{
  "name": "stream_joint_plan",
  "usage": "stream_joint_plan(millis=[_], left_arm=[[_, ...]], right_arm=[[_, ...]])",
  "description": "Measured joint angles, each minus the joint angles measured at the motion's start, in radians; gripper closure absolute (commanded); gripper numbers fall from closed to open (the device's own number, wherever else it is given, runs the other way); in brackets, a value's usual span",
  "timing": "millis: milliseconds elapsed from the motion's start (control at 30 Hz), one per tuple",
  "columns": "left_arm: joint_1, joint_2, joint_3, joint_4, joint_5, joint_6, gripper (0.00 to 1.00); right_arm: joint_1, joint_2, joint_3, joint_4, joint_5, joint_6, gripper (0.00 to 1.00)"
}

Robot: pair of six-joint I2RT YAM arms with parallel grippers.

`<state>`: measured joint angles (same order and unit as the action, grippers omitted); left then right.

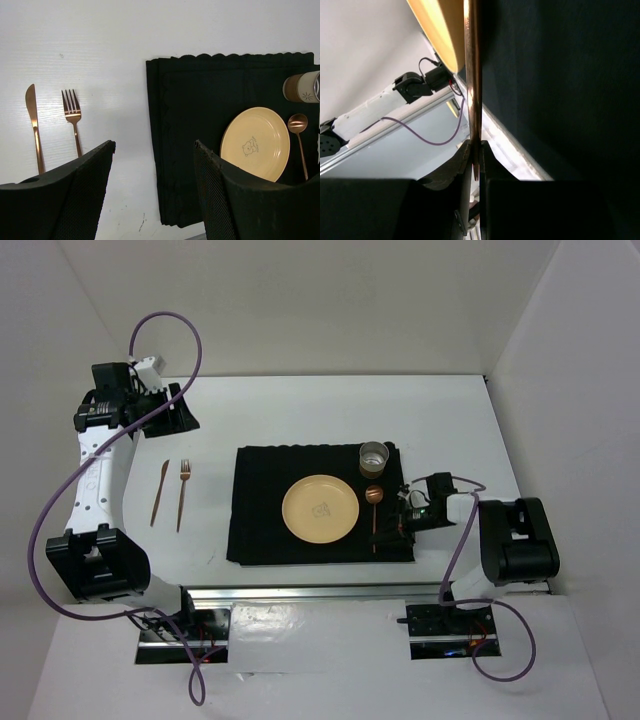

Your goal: Set the dinner table for one person

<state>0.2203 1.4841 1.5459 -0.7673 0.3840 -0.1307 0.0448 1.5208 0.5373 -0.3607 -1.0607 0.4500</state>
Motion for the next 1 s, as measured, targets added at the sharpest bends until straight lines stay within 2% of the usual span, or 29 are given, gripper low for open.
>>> stream_joint_plan(millis=[200,233,267,400,533,767,1000], left_arm=[[0.001,0.000,0.000,-0.003,-0.001,0.000,0.28],[0.002,0.000,0.000,-0.004,-0.001,0.000,0.28],[0.004,0.000,0.000,-0.004,-0.001,0.000,0.28],[0.009,0.000,0.000,-0.004,-0.001,0.002,0.28],[0.009,0.000,0.000,-0.004,-0.001,0.003,0.28],[0.009,0.000,0.000,-0.004,-0.001,0.006,0.28],[0.009,0.000,0.000,-0.004,-0.001,0.023,0.28]], right_arm=[[0.000,0.076,0.007,0.058,-0.018,-0.013,1.00],[0.000,0.083,0.007,0.061,-0.021,-0.018,0.97],[0.000,0.089,0.007,0.064,-0.022,-0.022,0.89],[0.000,0.092,0.017,0.053,0.005,-0.034,0.68],[0.000,0.092,0.047,0.035,0.077,-0.043,0.64],[0.000,0.092,0.050,0.023,0.135,-0.043,0.64],[0.000,0.084,0.052,-0.008,0.159,-0.043,0.48]])
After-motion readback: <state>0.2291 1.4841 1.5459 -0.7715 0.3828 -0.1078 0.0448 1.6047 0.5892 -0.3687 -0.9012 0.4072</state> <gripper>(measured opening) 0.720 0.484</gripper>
